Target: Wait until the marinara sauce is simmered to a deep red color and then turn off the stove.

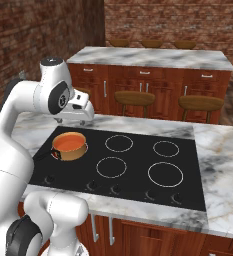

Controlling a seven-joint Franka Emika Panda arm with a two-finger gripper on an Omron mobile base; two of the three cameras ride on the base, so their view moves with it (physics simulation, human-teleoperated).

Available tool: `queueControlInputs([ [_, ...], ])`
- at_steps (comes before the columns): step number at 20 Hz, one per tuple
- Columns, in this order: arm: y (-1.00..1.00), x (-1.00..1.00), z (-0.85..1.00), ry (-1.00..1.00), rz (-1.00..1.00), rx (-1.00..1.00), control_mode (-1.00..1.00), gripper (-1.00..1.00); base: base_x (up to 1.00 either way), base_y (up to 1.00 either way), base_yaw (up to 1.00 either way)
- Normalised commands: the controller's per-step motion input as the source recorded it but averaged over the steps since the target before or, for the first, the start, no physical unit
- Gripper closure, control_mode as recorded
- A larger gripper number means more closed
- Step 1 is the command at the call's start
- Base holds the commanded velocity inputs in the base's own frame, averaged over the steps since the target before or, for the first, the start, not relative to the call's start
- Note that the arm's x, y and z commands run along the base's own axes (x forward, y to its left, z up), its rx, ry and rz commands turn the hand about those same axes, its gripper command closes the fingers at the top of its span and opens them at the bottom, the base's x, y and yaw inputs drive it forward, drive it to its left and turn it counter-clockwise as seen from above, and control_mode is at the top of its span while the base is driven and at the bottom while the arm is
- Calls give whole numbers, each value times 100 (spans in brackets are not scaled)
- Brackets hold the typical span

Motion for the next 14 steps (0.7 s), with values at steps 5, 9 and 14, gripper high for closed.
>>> queueControlInputs([
  [5,0,0,0,0,0,0,-100,-100,0,0,0],
  [9,0,0,0,0,0,0,-100,-100,0,0,0],
  [14,0,0,0,0,0,0,-100,-100,0,0,0],
])
